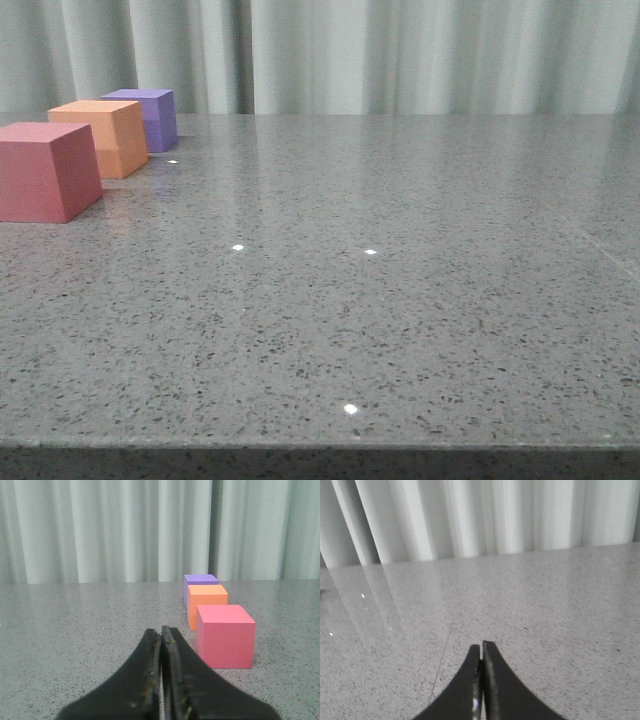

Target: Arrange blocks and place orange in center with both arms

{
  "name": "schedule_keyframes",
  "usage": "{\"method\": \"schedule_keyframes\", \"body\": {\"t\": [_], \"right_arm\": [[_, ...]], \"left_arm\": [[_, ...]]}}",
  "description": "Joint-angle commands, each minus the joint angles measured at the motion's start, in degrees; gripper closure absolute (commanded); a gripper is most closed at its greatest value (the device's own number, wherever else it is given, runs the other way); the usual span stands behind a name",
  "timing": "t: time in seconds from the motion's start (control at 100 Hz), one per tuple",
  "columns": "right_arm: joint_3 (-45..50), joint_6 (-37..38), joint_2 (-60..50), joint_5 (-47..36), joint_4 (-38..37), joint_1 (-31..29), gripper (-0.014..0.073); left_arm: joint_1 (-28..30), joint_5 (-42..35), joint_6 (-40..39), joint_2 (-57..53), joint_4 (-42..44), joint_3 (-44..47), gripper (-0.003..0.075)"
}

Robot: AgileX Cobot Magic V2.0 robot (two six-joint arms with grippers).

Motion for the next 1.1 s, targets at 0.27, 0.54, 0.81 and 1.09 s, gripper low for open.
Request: {"method": "schedule_keyframes", "body": {"t": [0.27,0.54,0.81,1.09], "right_arm": [[12.14,-0.51,-6.74,-16.66,0.93,-0.38,0.0704],[13.62,-0.51,-6.74,-19.30,0.88,-0.38,0.0704],[13.62,-0.51,-6.74,-19.18,0.88,-0.38,0.0704],[13.62,-0.51,-6.74,-19.18,0.88,-0.38,0.0704]], "left_arm": [[0.14,-4.68,-0.24,-2.05,-0.39,2.35,0.0741],[0.14,-4.68,-0.24,-2.05,-0.39,2.35,0.0741],[0.14,-4.68,-0.24,-2.05,-0.39,2.35,0.0741],[0.14,-4.68,-0.24,-2.05,-0.39,2.35,0.0741]]}}
